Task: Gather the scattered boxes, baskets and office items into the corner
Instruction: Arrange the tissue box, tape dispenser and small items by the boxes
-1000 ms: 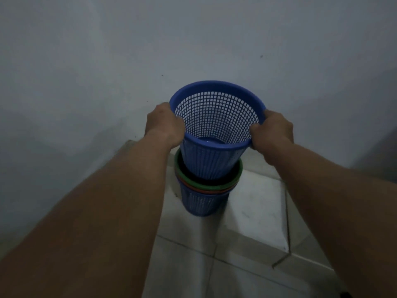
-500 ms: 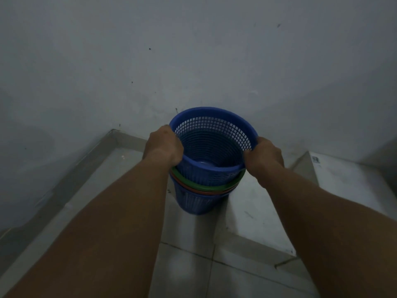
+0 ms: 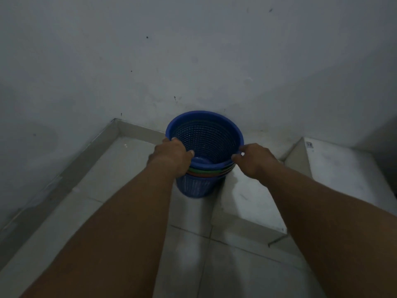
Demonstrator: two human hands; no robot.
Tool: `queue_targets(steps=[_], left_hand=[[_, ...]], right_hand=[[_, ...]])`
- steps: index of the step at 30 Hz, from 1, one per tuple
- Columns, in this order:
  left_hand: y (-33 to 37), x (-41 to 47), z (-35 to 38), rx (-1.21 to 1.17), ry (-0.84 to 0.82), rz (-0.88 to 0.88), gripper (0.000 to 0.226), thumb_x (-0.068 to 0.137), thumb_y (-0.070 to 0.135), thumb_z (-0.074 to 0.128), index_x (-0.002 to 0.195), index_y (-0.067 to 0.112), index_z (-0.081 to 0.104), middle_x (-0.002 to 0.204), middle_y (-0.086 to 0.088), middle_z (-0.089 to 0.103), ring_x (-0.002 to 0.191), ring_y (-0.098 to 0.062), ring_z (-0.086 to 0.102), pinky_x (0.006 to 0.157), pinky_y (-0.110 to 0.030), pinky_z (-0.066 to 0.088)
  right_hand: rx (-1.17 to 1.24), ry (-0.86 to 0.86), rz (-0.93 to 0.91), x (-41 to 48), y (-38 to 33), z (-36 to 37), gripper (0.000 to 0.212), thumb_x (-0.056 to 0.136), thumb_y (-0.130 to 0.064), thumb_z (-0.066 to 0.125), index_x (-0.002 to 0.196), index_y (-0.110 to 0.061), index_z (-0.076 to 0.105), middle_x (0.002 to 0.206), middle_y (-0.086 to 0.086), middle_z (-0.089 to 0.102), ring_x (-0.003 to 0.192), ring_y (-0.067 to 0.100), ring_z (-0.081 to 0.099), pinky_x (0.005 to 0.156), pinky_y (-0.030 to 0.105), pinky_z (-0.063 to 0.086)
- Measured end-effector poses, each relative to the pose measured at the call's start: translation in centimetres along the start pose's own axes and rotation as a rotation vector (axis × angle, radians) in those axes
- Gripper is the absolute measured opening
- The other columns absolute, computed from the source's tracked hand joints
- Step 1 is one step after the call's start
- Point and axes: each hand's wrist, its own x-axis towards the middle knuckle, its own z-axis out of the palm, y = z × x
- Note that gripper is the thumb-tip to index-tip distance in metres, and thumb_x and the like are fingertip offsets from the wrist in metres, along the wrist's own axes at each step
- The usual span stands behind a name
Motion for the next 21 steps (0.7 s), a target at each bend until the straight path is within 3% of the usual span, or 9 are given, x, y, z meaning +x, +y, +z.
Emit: queue_targets(steps=[4,7,9,12,16,19,21], left_hand=[[2.2,-4.3,0.2,0.085,0.034,0.033,0.076,0.094,0.056,0.044,0.148,0.006,0.026,0.154,-0.017,0.023,0.133,-0.039,0.035,0.105,-0.051,0.038],[4.9,-8.4,1.5,0.157,0.033,0.067,0.08,0.095,0.055,0.044,0.152,0.007,0.014,0.161,-0.014,0.004,0.142,-0.04,0.02,0.111,-0.053,0.031],[6.6,-11.0,2.9,0.194,0.033,0.103,0.08,0.095,0.053,0.045,0.152,0.006,0.014,0.161,-0.014,0.003,0.143,-0.04,0.019,0.111,-0.052,0.031],[9.2,-15.8,6.1,0.25,-0.019,0.159,0.078,0.095,0.051,0.048,0.15,0.003,0.019,0.159,-0.018,0.009,0.14,-0.04,0.026,0.11,-0.048,0.033],[10.8,-21.7,12.2,0.205,-0.189,0.181,0.069,0.094,0.05,0.051,0.142,0.003,0.035,0.147,-0.02,0.035,0.129,-0.036,0.041,0.105,-0.042,0.038],[11.3,-26.1,17.5,0.19,-0.356,0.158,0.063,0.096,0.046,0.05,0.14,0.003,0.039,0.142,-0.019,0.044,0.125,-0.033,0.047,0.1,-0.039,0.041],[11.2,-28.7,20.9,0.188,-0.436,0.125,0.054,0.097,0.042,0.051,0.134,0.002,0.046,0.136,-0.018,0.051,0.12,-0.032,0.051,0.093,-0.035,0.043]], right_hand=[[0.044,0.065,-0.045,-3.8,2.5,-1.3,0.044,0.096,-0.039,0.051,0.134,-0.016,0.057,0.134,0.012,0.058,0.119,0.031,0.055,0.095,0.029,0.043],[0.101,0.111,-0.05,-7.8,5.9,-2.3,0.032,0.093,-0.037,0.054,0.112,-0.017,0.07,0.116,0.013,0.068,0.106,0.031,0.061,0.094,0.034,0.049],[0.147,0.099,-0.054,-10.4,8.3,-2.7,0.03,0.093,-0.034,0.056,0.102,-0.011,0.073,0.104,0.012,0.071,0.095,0.03,0.066,0.092,0.04,0.053],[0.164,0.051,-0.02,-14.4,13.2,-2.4,0.029,0.091,-0.031,0.057,0.1,-0.007,0.072,0.1,0.012,0.071,0.092,0.028,0.068,0.089,0.043,0.054],[0.084,-0.08,0.057,-18.0,20.4,0.0,0.03,0.091,-0.033,0.059,0.103,-0.009,0.072,0.103,0.011,0.07,0.096,0.031,0.067,0.09,0.042,0.054],[0.001,-0.211,0.162,-20.1,26.0,3.2,0.033,0.092,-0.034,0.058,0.107,-0.007,0.069,0.099,0.011,0.068,0.096,0.031,0.066,0.082,0.033,0.053],[-0.03,-0.314,0.244,-21.8,29.5,5.8,0.038,0.091,-0.034,0.06,0.113,-0.004,0.067,0.11,0.015,0.067,0.093,0.028,0.064,0.08,0.031,0.052]])
